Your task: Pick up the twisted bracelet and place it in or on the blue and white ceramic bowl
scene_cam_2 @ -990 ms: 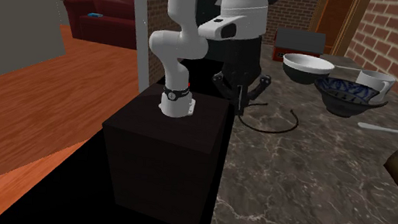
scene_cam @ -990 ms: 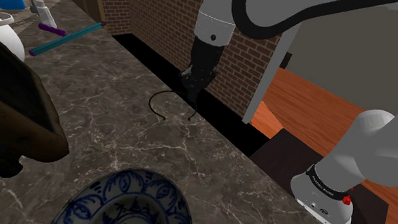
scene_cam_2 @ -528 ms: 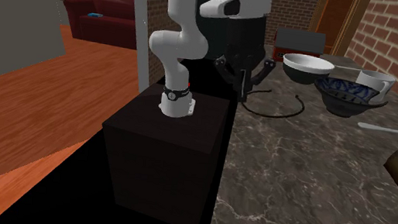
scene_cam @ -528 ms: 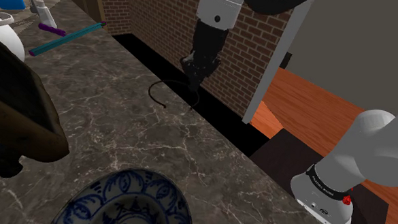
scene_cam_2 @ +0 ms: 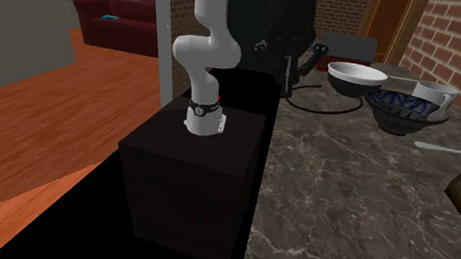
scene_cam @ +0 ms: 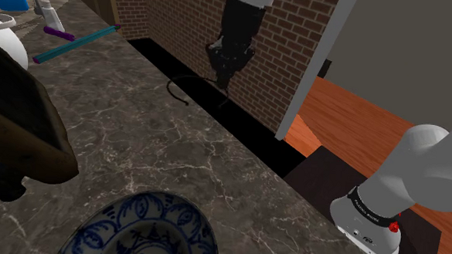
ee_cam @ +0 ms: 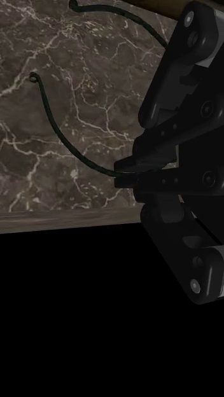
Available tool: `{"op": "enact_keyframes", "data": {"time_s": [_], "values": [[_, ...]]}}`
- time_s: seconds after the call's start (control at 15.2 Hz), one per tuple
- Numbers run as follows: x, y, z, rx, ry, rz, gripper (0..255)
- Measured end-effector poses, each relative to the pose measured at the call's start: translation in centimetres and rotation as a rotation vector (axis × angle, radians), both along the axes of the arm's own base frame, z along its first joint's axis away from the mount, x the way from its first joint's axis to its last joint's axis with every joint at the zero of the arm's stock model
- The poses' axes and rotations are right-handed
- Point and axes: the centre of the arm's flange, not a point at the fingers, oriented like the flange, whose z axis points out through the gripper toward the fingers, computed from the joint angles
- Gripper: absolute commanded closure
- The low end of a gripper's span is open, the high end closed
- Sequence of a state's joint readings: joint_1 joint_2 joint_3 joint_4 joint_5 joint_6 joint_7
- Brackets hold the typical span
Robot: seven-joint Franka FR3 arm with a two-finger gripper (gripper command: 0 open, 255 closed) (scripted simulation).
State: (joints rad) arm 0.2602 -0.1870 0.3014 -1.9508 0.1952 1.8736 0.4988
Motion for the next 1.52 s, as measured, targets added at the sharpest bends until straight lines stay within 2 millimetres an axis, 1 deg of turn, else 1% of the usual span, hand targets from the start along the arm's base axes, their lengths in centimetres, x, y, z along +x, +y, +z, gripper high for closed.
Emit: {"op": "enact_keyframes", "data": {"time_s": [0.26, 0.33, 0.4, 0.66, 0.79, 0.86, 0.92, 1.06, 1.19, 1.25, 1.39, 1.52], "values": [[0.0, -0.1, 1.9, 0.000, 0.000, 0.000, 255], [-0.4, 0.3, 2.1, 0.000, 0.000, 0.000, 255], [-1.0, 1.2, 2.2, 0.000, 0.000, 0.000, 255], [-4.6, 4.6, 2.3, 0.000, 0.000, 0.001, 255], [-6.1, 6.7, 2.1, 0.000, 0.000, 0.002, 255], [-7.0, 7.7, 2.5, 0.000, 0.000, 0.002, 255], [-7.8, 8.6, 2.4, 0.000, 0.000, 0.001, 255], [-9.9, 10.6, 2.6, 0.000, 0.000, 0.002, 255], [-11.5, 12.4, 2.2, 0.000, 0.001, 0.002, 255], [-12.2, 13.3, 2.6, 0.000, 0.000, 0.002, 255], [-14.3, 14.9, 2.3, -0.001, 0.000, 0.001, 255], [-15.9, 17.3, 2.2, 0.000, 0.000, 0.003, 255]]}}
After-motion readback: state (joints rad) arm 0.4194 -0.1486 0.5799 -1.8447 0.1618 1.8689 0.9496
